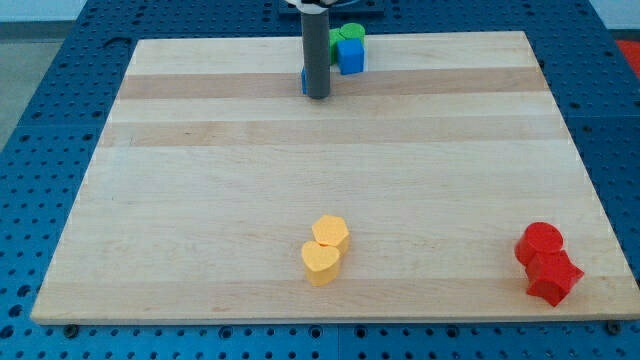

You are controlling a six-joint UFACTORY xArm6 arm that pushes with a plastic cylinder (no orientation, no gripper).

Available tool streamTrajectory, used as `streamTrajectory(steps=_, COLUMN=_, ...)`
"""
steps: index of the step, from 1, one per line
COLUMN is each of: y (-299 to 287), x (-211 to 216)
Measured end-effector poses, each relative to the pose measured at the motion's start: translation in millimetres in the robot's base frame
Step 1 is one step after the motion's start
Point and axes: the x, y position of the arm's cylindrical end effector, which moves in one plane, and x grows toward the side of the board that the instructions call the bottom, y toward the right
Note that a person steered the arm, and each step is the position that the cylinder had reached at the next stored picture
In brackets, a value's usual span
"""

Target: Move the blue triangle closer to the blue cube

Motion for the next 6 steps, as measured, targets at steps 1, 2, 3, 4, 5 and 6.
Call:
streamTrajectory(steps=1, y=-23.6, x=23.4)
streamTrajectory(steps=2, y=-52.3, x=19.4)
streamTrajectory(steps=3, y=-50.0, x=-0.8)
streamTrajectory(steps=4, y=-31.2, x=-14.0)
streamTrajectory(steps=5, y=-11.9, x=-24.8)
streamTrajectory(steps=6, y=-1.8, x=-32.8)
